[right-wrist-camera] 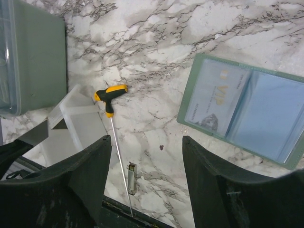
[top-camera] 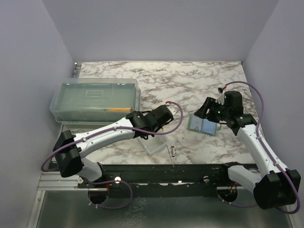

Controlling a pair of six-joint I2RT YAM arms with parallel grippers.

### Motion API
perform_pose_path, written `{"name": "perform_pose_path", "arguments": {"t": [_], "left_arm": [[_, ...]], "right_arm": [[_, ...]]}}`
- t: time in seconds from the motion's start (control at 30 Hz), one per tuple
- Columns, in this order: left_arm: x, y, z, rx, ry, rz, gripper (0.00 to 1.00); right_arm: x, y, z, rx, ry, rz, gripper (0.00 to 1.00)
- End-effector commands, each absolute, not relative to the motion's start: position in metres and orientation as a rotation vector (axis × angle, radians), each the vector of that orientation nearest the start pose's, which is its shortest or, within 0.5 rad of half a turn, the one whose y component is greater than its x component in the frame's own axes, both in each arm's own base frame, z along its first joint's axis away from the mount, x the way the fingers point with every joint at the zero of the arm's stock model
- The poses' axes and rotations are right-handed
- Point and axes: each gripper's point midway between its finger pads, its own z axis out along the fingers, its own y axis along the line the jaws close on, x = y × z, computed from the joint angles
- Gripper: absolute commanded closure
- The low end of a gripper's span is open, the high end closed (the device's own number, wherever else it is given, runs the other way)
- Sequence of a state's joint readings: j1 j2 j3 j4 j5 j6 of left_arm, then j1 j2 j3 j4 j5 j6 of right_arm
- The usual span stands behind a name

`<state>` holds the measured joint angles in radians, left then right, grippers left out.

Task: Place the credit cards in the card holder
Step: Pick up the credit card from the storage box.

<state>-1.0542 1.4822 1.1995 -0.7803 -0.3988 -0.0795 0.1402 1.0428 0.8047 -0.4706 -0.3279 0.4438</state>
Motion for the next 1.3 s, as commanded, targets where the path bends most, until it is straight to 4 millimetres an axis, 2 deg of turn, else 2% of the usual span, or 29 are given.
{"name": "perform_pose_path", "arguments": {"t": [0.0,0.1,0.2,0.3,0.37,0.47,0.53,0.67,0.77,0.97,1.2,1.27], "left_arm": [[0.21,-0.274,0.203,0.954,2.194,-0.184,1.0],[0.212,-0.29,0.242,0.851,2.141,-0.357,1.0],[0.22,-0.314,0.283,0.715,2.065,-0.597,1.0],[0.235,-0.33,0.314,0.568,2.009,-0.891,1.0],[0.251,-0.333,0.337,0.45,1.94,-1.11,1.0],[0.259,-0.333,0.352,0.376,1.85,-1.376,1.0],[0.257,-0.334,0.362,0.356,1.784,-1.516,1.0],[0.253,-0.339,0.36,0.307,1.769,-1.701,1.0],[0.248,-0.341,0.355,0.288,1.766,-1.776,1.0],[0.245,-0.344,0.341,0.281,1.8,-1.824,1.0],[0.243,-0.349,0.331,0.315,1.836,-1.854,1.0],[0.243,-0.35,0.327,0.314,1.848,-1.855,1.0]], "right_arm": [[0.274,0.116,0.161,0.156,2.361,0.688,0.35],[0.271,0.129,0.167,0.096,2.353,0.783,0.35],[0.264,0.155,0.183,-0.011,2.303,0.963,0.34],[0.249,0.187,0.214,-0.134,2.191,1.208,0.21],[0.238,0.206,0.244,-0.238,2.053,1.378,0.2],[0.23,0.215,0.277,-0.251,1.905,1.523,0.21],[0.231,0.218,0.286,-0.223,1.868,1.574,0.23],[0.237,0.22,0.289,-0.144,1.828,1.649,0.3],[0.243,0.22,0.287,-0.078,1.827,1.674,0.4],[0.245,0.221,0.294,-0.03,1.772,1.734,0.54],[0.244,0.222,0.298,-0.049,1.761,1.754,0.63],[0.244,0.222,0.3,-0.062,1.752,1.75,0.72]]}}
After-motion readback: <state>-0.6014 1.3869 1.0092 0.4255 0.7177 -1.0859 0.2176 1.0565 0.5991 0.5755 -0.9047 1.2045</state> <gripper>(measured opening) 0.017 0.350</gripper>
